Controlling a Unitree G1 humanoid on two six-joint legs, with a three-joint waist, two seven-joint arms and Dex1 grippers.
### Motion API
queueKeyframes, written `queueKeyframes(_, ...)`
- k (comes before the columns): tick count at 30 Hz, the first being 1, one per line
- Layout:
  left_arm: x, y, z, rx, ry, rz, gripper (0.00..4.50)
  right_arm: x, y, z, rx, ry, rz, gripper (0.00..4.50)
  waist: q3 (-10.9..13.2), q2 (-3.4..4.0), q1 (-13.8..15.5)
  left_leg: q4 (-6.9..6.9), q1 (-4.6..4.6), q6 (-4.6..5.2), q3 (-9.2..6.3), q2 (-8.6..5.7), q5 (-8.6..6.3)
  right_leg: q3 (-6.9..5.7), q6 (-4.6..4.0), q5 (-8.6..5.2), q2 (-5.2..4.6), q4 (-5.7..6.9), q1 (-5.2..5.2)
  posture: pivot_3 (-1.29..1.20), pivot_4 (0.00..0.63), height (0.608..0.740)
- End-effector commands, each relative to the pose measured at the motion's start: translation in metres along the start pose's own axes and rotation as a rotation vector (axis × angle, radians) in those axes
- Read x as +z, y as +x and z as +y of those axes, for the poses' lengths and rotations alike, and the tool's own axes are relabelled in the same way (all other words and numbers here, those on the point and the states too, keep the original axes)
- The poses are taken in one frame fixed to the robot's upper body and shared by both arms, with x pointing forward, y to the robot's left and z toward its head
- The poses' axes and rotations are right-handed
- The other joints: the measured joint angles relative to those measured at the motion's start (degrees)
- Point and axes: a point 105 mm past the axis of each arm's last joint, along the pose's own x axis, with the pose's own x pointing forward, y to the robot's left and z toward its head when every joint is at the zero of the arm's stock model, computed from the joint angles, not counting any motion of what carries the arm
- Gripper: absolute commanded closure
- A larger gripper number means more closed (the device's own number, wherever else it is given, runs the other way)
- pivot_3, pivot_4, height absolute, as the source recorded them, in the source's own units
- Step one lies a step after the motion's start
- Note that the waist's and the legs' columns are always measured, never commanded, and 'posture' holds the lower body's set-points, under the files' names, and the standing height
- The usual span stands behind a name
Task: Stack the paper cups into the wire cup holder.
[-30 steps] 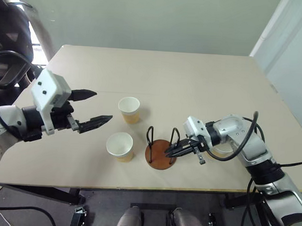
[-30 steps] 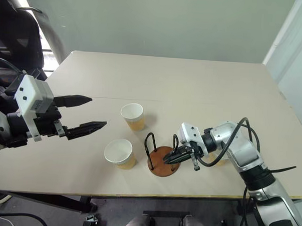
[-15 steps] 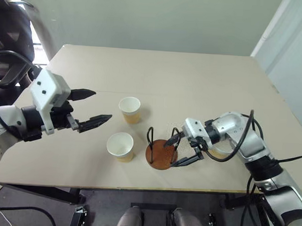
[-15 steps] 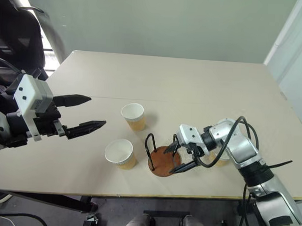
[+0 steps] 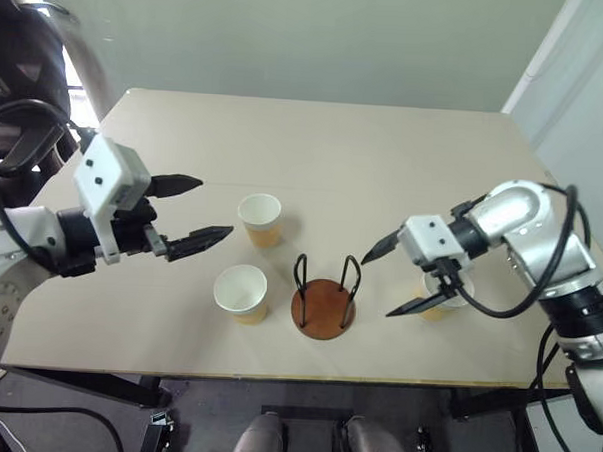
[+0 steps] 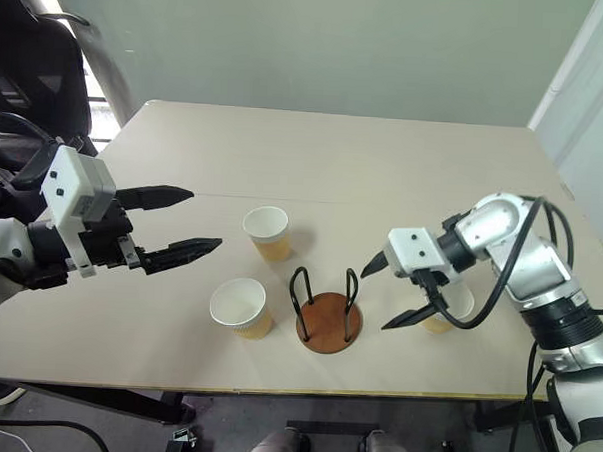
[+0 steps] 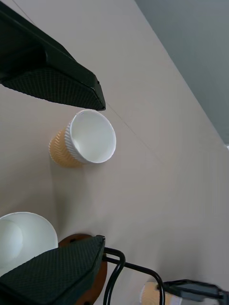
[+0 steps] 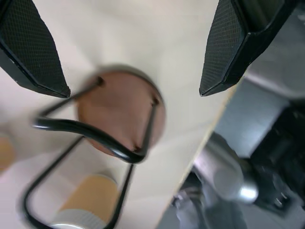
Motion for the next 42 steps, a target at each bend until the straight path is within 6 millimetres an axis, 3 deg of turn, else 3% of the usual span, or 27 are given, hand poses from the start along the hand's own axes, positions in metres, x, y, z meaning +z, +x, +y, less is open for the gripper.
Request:
queueKeyframes(1, 0.013, 0.002, -0.001, -0.038, 0.036, -0.054, 0.00, 0.007, -0.033, -0.006, -0.093, -0.063, 0.067, 0.03, 0.01, -0.01, 0.14, 0.00, 0.00, 0.01, 0.00, 0.00, -0.01, 0.00, 0.00, 0.00, 0.00, 0.00, 0.00, 0.00, 0.150, 0.740)
queueKeyframes(4, 0.013, 0.004, -0.011, -0.140, 0.013, -0.031, 0.00, -0.006, -0.055, 0.003, -0.143, -0.011, 0.154, 0.03, 0.03, -0.04, 0.45, 0.00, -0.07, 0.03, -0.01, 0.00, -0.03, -0.01, 0.02, 0.01, 0.00, -0.03, 0.00, 0.00, 0.150, 0.740)
queueKeyframes(7, 0.012, 0.004, -0.035, -0.325, 0.011, 0.038, 0.00, -0.027, -0.072, 0.026, -0.181, 0.101, 0.246, 0.03, 0.03, -0.17, 0.84, -0.01, -0.11, 0.00, -0.03, 0.01, -0.13, -0.03, 0.06, -0.01, 0.00, -0.07, 0.01, 0.00, 0.150, 0.740)
queueKeyframes(14, 0.025, 0.013, -0.052, -0.462, 0.120, 0.058, 0.00, -0.034, -0.061, 0.064, -0.169, 0.214, 0.274, 0.03, 0.06, -0.16, 0.57, 0.01, -0.04, -0.21, 0.12, 0.01, -0.27, 0.04, 0.25, -0.14, 0.01, -0.02, 0.06, 0.00, 0.150, 0.740)
queueKeyframes(20, 0.024, 0.014, -0.054, -0.472, 0.135, 0.085, 0.00, -0.036, -0.049, 0.066, -0.164, 0.231, 0.261, 0.03, 0.08, -0.16, -0.21, 0.08, 0.07, 0.13, 0.22, 0.01, -0.03, 0.17, 0.44, -0.21, 0.03, -0.08, 0.20, 0.00, 0.150, 0.740)
queueKeyframes(36, 0.025, -0.001, -0.059, -0.412, 0.119, 0.125, 0.00, -0.072, -0.025, 0.052, -0.119, 0.203, 0.330, 0.03, 0.09, -0.16, -0.14, 0.10, 0.05, 0.36, 0.22, 0.01, -0.02, 0.22, 0.61, -0.16, 0.03, -0.11, 0.19, 0.00, 0.150, 0.740)
queueKeyframes(39, 0.026, -0.003, -0.060, -0.403, 0.117, 0.126, 0.00, -0.072, -0.024, 0.049, -0.112, 0.192, 0.330, 0.60, 0.09, -0.16, -0.09, 0.10, 0.05, 0.36, 0.21, 0.01, -0.02, 0.21, 0.59, -0.15, 0.03, -0.10, 0.20, 0.00, 0.150, 0.740)
queueKeyframes(42, 0.026, -0.004, -0.060, -0.393, 0.114, 0.128, 0.00, -0.071, -0.025, 0.046, -0.107, 0.178, 0.327, 1.64, 0.09, -0.16, -0.11, 0.10, 0.06, 0.36, 0.22, 0.01, -0.02, 0.21, 0.54, -0.12, 0.03, -0.10, 0.19, 0.00, 0.150, 0.740)
